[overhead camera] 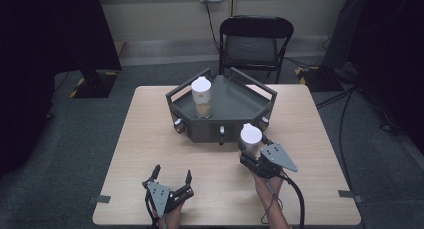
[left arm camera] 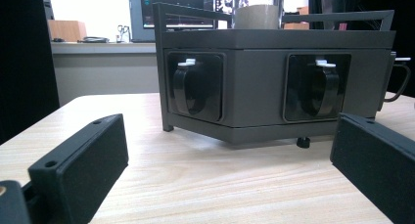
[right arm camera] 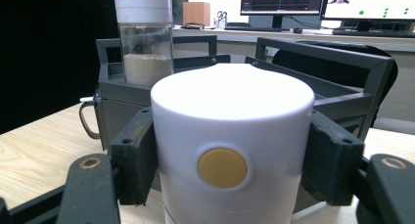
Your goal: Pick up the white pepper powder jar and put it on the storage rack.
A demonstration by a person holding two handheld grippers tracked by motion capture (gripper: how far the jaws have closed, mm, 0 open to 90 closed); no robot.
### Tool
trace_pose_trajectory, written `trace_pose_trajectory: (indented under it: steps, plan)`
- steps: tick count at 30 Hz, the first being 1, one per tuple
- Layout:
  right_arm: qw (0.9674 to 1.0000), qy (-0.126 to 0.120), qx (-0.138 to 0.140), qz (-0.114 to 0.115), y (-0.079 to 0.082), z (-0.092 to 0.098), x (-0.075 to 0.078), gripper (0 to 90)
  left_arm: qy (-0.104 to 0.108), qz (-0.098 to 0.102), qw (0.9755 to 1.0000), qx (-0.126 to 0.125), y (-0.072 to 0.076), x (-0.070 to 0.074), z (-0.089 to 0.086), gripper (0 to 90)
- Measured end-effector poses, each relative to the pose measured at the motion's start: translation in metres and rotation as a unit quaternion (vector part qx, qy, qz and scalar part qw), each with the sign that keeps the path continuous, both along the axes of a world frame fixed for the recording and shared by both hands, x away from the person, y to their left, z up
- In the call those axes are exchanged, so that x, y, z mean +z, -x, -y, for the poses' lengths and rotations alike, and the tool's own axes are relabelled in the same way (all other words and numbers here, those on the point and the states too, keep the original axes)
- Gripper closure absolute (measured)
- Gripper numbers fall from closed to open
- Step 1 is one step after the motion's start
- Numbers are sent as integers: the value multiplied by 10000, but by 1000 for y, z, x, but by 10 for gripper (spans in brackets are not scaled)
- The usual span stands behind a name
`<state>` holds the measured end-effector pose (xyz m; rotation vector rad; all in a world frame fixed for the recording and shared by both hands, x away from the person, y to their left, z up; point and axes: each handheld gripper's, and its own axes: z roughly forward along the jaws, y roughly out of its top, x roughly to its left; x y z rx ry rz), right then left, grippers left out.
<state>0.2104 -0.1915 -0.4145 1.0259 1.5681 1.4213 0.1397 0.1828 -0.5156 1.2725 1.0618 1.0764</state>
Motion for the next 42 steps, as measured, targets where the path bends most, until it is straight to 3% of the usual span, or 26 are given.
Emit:
trace_pose_trajectory:
  steps: [16, 27, 42]
  plan:
    - [9997, 55, 224, 30, -10, 6, 18, 300, 1, 1, 10000, 0, 0, 0, 0, 0]
    - [9994, 141, 325, 49, -23, 7, 41, 300, 3, 1, 10000, 0, 0, 0, 0, 0]
    - [9992, 35, 383, 95, -42, 6, 68, 300, 5, -2, 10000, -1, 0, 0, 0, 0]
